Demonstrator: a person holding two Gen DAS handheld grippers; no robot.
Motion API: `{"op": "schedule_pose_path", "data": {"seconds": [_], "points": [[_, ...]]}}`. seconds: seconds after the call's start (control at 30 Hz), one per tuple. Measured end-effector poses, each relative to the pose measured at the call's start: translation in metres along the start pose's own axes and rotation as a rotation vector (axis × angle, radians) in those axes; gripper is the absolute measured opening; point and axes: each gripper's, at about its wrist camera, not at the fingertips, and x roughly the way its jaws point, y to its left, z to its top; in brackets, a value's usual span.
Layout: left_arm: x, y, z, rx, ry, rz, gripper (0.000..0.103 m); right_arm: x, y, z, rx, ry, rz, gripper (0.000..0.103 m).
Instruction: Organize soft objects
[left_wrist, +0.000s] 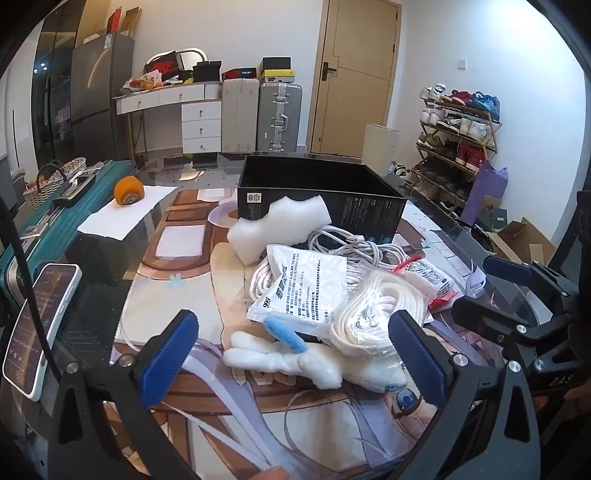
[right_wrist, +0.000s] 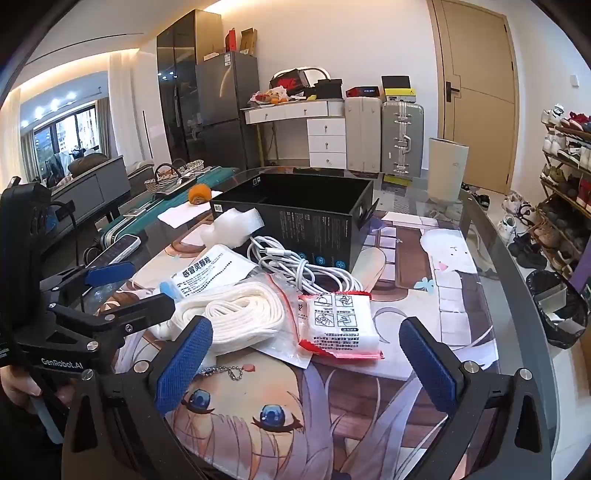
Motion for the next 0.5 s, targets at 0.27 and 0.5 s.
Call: {"op": "schedule_pose_path", "data": {"seconds": [0.27, 0.5], "points": [[0.0043, -0.0006, 0.0039, 0.012, 0.022, 0.012, 0.103, 0.0012, -0.0024, 0.0010, 0.006, 0.008, 0.002, 0.103], [-0.0023, -0.0037, 0.0016, 0.024, -0.018, 0.008, 0.103, -0.0006, -0.0058, 0.0007, 0.007, 0.005, 0.003, 0.103]]}}
